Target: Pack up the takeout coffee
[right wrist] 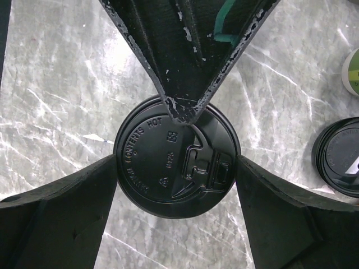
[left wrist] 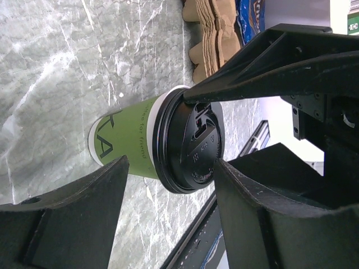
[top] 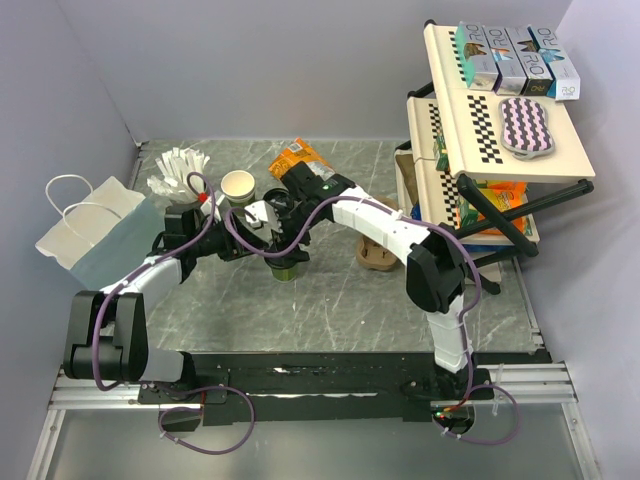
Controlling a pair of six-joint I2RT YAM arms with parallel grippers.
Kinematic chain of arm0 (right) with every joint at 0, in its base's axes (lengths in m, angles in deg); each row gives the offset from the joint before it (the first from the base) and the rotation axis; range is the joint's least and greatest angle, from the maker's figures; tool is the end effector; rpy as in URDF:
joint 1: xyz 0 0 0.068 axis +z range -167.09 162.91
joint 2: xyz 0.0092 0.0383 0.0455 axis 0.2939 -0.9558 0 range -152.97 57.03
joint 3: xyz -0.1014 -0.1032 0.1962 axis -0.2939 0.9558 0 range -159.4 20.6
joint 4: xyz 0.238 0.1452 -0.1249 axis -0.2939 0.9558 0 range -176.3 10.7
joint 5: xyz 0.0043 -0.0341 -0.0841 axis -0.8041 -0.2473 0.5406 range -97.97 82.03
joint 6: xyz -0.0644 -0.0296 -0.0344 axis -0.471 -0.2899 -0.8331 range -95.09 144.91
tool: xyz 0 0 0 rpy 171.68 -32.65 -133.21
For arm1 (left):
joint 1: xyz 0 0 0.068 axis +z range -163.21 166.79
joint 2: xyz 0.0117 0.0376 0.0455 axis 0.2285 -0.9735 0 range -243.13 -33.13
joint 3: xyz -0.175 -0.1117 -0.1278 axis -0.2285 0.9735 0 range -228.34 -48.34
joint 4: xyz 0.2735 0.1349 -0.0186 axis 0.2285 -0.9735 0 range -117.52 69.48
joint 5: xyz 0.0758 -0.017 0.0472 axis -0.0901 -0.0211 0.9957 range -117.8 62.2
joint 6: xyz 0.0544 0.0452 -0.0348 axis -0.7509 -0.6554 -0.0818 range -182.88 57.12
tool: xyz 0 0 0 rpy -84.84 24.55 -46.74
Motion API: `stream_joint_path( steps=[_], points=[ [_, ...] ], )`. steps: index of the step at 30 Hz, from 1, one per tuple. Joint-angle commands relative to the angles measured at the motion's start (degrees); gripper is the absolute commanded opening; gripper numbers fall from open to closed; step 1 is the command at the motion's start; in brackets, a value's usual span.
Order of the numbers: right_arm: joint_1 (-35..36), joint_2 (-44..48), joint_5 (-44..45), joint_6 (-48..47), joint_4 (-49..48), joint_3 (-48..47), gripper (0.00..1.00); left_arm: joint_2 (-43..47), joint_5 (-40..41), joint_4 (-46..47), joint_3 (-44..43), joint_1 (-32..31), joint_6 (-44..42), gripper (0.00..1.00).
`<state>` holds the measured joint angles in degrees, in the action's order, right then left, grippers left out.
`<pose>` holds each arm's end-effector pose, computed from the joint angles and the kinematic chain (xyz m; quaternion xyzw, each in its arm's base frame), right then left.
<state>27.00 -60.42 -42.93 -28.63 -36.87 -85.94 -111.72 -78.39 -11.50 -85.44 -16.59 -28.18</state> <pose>0.3246 0.3684 0.2123 -0.7446 0.5493 0.2692 0.2673 0.3269 -0.0715 0.1318 -0.0159 0.8186 -0.4960 0.2891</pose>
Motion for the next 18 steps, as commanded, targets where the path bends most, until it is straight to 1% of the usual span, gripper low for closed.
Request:
stream_joint_path(
  steps=[1,5,14,18],
  points=[
    [-0.4,3.3,-0.7,1.6,-2.1,1.7,0.89,0.6,-0.7,1.0,-1.5,-0.2,-1.1,0.68],
    [-0.5,3.0,-0.7,2.4,-2.6,1.5,0.89,0.5,-0.7,0.8,-1.7,-0.2,-1.1,0.68],
    [-1.2,5.6,-2.5,3.6,-5.0,3.4,0.89,0.4,-1.4,1.5,-1.6,-0.2,-0.9,0.68],
    [-1.5,6.7,-2.5,4.5,-7.5,5.0,0.89,0.5,-1.4,1.7,-1.5,-0.2,-0.9,0.68]
  ],
)
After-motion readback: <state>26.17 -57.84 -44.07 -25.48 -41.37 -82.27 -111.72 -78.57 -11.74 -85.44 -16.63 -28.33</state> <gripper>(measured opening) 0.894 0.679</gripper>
